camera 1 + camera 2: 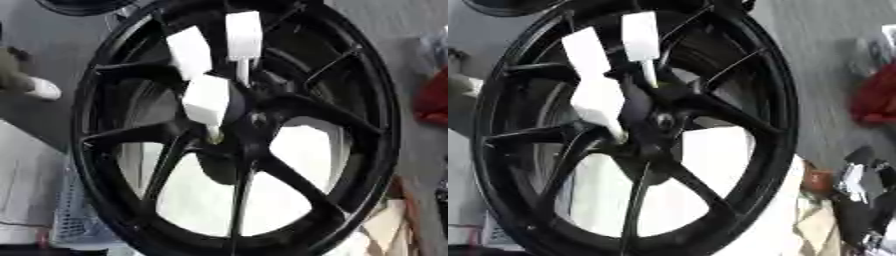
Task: Pull the pin out of the wheel hub.
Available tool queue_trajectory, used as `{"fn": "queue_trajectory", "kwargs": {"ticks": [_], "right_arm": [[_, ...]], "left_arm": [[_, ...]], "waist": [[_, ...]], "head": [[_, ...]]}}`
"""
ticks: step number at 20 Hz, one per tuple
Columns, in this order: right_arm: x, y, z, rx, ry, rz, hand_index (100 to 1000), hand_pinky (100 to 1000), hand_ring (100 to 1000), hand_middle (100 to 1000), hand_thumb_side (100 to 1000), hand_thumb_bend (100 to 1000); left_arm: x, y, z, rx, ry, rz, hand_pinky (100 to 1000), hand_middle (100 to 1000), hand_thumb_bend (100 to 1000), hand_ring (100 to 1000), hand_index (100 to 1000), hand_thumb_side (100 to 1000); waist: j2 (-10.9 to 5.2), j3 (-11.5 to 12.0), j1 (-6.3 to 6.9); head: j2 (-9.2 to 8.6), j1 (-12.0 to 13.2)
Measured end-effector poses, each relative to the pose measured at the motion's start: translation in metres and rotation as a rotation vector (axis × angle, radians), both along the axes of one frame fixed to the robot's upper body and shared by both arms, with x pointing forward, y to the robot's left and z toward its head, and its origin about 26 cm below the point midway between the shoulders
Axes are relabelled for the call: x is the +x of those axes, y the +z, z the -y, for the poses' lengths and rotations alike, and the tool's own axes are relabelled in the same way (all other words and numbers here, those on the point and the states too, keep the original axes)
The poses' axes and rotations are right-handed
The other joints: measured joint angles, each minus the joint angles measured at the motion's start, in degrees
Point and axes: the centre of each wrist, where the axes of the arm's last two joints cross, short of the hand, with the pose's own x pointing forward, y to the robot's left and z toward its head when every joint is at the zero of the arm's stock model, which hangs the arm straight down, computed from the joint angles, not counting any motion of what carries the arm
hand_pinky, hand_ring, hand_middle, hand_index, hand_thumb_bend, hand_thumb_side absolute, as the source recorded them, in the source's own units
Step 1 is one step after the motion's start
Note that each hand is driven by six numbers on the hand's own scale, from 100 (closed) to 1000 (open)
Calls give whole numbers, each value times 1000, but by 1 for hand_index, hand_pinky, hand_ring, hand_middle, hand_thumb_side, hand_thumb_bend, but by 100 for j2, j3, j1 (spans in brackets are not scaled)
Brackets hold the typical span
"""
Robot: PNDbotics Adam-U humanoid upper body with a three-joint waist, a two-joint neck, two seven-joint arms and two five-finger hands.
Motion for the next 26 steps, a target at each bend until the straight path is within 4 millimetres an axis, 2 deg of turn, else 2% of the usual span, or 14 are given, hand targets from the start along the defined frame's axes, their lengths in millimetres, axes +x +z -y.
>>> {"fn": "queue_trajectory", "kwargs": {"ticks": [12,16,21,26], "right_arm": [[0,0,1,0,-3,1,832,522,898,852,563,100],[0,0,1,-1,-5,1,832,522,898,852,563,100],[0,0,1,-1,-5,1,832,523,898,852,563,100],[0,0,2,-3,-4,1,832,524,898,852,563,100]], "left_arm": [[1,-1,0,9,7,-8,794,589,100,721,763,417],[2,-3,-1,48,12,-6,801,612,100,739,777,386],[3,-7,-4,240,6,35,819,680,100,785,807,333],[5,-11,-7,485,-26,79,832,718,100,807,824,333]], "waist": [[-1,-5,-2],[-1,-5,-2],[-1,-5,-1],[-1,-4,2]], "head": [[0,-12],[0,-13],[-1,-14],[-2,-21]]}}
